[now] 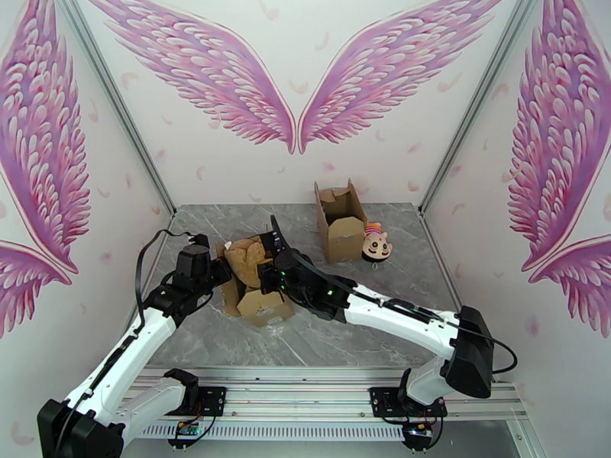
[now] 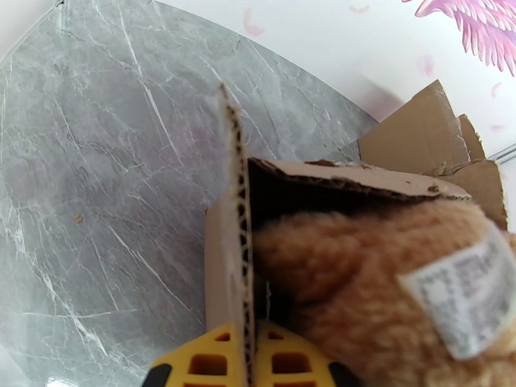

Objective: Unpack the express box

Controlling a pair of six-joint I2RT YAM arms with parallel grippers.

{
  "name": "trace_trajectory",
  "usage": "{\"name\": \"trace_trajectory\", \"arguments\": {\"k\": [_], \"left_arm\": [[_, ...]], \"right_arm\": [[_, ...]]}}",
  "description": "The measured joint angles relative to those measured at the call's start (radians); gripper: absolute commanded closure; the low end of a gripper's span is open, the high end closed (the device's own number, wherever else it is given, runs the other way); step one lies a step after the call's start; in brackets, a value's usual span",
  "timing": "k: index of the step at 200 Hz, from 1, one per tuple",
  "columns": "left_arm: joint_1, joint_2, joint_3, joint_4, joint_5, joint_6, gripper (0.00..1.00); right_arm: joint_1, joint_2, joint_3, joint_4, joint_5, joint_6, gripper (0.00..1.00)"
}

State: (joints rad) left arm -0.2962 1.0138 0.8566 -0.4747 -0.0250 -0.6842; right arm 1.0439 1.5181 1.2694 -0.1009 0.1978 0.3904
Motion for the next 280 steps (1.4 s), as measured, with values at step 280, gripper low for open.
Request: {"name": "trace_trajectory", "arguments": {"k": [280], "left_arm": [[0.174, 0.304, 0.32, -0.122, 0.067, 0.284, 1.0]], "right_arm": [[-0.109, -0.392, -0.169, 0.364, -0.001, -0.153, 1.0]]}}
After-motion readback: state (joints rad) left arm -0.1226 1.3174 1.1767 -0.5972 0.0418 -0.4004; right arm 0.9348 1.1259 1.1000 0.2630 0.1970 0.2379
